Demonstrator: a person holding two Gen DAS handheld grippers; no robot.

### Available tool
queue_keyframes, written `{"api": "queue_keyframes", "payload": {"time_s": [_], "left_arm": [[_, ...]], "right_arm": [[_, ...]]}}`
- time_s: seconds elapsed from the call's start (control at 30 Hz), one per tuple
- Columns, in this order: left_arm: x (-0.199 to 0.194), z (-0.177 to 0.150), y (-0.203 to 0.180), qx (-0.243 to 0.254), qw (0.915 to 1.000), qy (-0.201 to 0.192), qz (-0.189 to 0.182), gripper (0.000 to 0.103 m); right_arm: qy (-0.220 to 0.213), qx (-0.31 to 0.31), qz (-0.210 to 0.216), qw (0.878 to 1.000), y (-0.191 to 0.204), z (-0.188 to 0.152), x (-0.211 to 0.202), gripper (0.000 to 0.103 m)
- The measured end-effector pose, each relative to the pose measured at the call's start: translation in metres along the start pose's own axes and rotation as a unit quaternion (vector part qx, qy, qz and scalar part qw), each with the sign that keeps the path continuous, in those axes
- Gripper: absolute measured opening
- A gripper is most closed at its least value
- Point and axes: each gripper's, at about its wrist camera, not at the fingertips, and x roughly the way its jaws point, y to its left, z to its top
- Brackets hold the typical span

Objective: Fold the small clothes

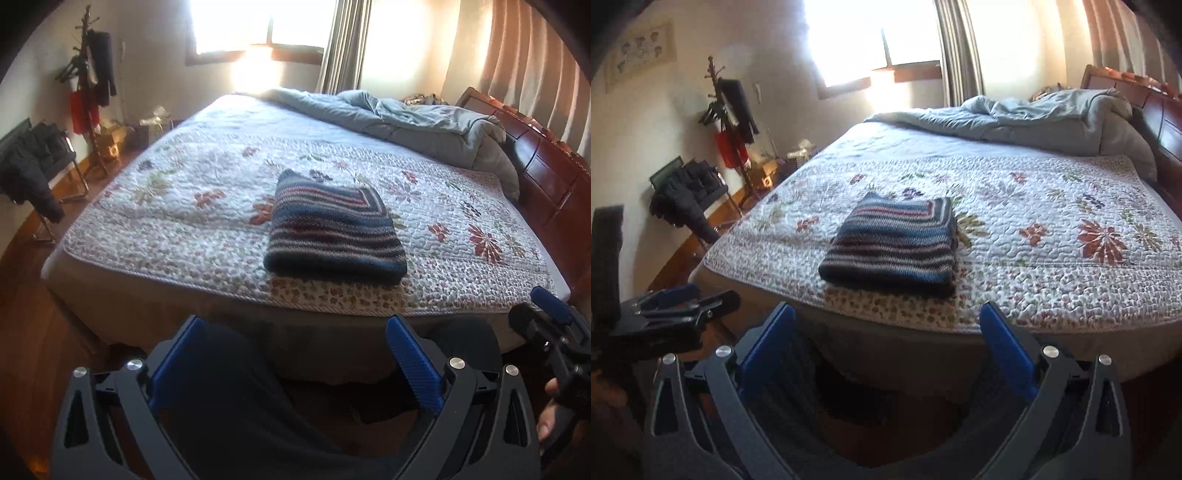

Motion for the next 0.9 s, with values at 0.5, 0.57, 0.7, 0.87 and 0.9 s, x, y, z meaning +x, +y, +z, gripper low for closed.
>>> {"api": "queue_keyframes", "payload": {"time_s": [0.5,0.57,0.7,0.87,0.9], "left_arm": [[0.0,0.002,-0.004,0.006,0.9997,-0.013,0.021,0.099],[0.001,0.001,-0.006,0.008,0.9996,-0.012,0.023,0.099],[0.004,0.002,-0.006,0.008,0.9997,-0.007,0.021,0.099],[0.008,0.003,-0.005,0.007,0.9997,-0.01,0.02,0.099],[0.007,0.003,-0.005,0.006,0.9997,-0.012,0.018,0.099]], "right_arm": [[0.016,0.017,0.0,1.0,-0.011,-0.004,0.007,0.1],[0.019,0.016,-0.001,1.0,-0.013,-0.005,0.01,0.1],[0.023,0.015,-0.002,1.0,-0.013,-0.006,0.015,0.1],[0.028,0.014,-0.005,0.999,-0.014,-0.006,0.021,0.1],[0.029,0.015,-0.004,0.999,-0.014,-0.006,0.022,0.1]]}}
